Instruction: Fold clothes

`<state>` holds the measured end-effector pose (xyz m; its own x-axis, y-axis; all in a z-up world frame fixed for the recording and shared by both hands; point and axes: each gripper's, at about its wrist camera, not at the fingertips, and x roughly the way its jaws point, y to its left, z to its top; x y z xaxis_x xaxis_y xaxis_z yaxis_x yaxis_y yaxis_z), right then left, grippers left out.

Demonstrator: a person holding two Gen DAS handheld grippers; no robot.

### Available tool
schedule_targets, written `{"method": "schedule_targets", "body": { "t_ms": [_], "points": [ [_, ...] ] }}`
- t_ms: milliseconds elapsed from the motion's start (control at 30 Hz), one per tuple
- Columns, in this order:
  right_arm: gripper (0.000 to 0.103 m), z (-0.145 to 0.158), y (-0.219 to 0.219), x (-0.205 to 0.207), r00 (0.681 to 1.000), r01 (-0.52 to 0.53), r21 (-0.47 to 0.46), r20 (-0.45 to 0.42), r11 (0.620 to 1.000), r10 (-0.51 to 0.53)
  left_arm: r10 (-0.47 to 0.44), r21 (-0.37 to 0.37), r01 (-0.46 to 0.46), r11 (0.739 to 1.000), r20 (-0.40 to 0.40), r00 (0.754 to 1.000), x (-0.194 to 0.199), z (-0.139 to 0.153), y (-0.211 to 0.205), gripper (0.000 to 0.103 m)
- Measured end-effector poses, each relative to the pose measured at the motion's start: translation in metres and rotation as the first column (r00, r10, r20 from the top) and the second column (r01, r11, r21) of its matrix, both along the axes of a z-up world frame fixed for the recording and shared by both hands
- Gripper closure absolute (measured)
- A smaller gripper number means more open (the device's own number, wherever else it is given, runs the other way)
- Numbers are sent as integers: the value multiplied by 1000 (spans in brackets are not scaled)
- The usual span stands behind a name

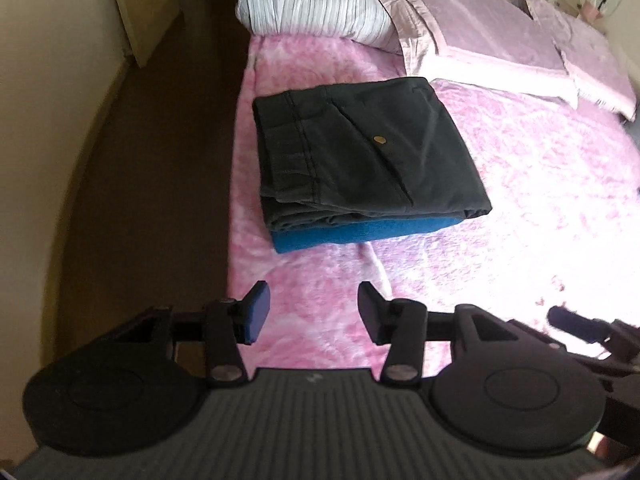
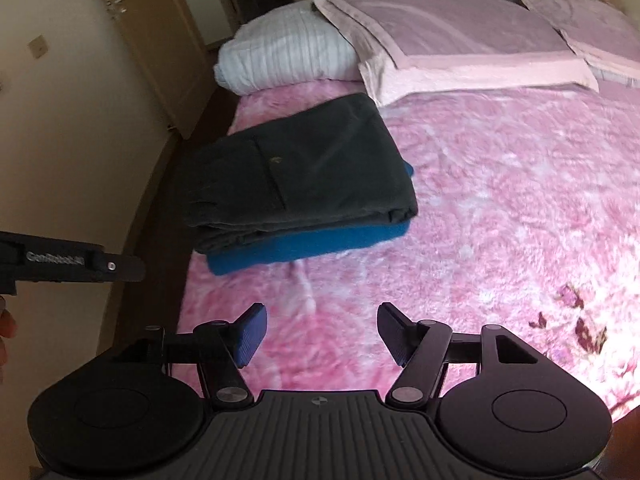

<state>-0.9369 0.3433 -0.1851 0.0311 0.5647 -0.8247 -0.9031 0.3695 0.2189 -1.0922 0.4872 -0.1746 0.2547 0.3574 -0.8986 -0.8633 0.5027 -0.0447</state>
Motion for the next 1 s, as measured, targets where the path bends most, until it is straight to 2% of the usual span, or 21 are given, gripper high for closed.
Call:
{"method": "schedule_targets", "body": {
  "t_ms": [167,333,367,467,567,767,867,1000],
  "points": [
    [38,9,-8,-14,1000,5,-43,26,999,-4,-39,67,41,997,-26,999,0,14,-25,56],
    [38,19,-20,-19,999,22,-17,27,1000,-21,-27,134,33,990,-48,998,-4,34,-49,56],
    [38,24,-21,-17,1000,4,-9,20,1000,-4,-19,144,26,989,-49,999,-4,40,-54,52],
    [38,41,-24,-10,998,-48,16,32,999,48,33,163,-30,986,-17,999,-1,54,-71,44],
    [38,56,-32,4,990,-122,25,70,992,120,104,163,-104,981,8,995,10,60,-92,43],
    [38,60,-72,39,961,-252,0,115,968,251,213,141,-217,966,49,976,40,61,-157,43],
    [38,58,-95,57,960,-263,-5,100,965,262,252,130,-258,957,60,966,49,64,-188,43],
    [38,60,-116,73,966,-255,-8,34,967,256,286,122,-292,949,69,956,55,73,-223,43]
  ]
}}
